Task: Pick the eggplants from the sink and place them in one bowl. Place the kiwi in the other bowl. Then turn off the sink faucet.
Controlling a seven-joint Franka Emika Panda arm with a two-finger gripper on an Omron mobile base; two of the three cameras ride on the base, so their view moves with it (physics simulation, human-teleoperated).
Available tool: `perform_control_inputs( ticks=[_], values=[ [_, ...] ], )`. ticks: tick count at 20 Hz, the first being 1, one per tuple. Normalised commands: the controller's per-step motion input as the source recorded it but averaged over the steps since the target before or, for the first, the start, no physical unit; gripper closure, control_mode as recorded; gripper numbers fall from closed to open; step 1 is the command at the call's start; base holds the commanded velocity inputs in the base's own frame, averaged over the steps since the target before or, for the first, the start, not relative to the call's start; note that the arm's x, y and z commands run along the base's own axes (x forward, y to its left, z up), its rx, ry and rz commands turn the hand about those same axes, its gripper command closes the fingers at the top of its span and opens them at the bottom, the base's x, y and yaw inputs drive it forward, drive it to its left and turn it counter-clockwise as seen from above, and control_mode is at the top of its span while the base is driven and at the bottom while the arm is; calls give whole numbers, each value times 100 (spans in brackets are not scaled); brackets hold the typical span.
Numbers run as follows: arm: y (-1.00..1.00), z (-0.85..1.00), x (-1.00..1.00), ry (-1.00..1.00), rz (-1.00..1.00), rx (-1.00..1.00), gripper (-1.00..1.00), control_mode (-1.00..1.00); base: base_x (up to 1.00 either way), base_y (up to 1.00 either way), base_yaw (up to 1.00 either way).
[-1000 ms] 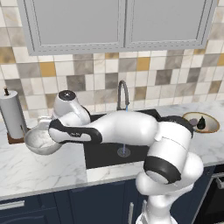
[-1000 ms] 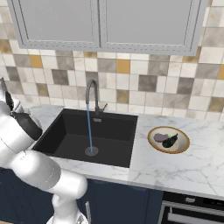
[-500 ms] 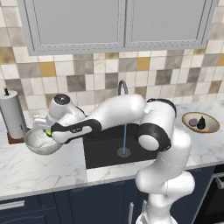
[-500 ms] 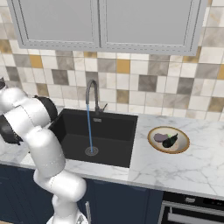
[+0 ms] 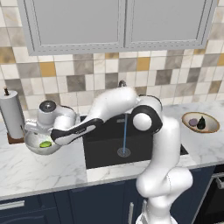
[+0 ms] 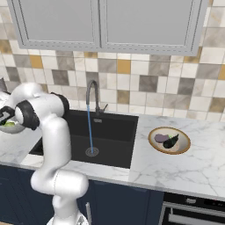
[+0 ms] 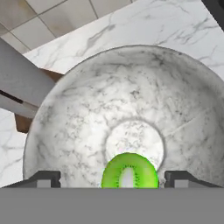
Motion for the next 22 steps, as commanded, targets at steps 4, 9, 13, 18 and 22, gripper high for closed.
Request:
perform_control_inputs(
  ticks=[4,9,13,18,22],
  values=[
    [-14,63,10,12,-21,0,-100,-100,0,0,0],
    [-71,80,2,16,-23,1,-100,-100,0,0,0],
    [-96,-10,-62,1,-12,0,-100,-100,0,0,0],
    [-100,-32,-72,-4,-3,0,-100,-100,0,0,0],
    [-100,9,-72,-2,-3,7,-100,-100,0,0,0]
  ],
)
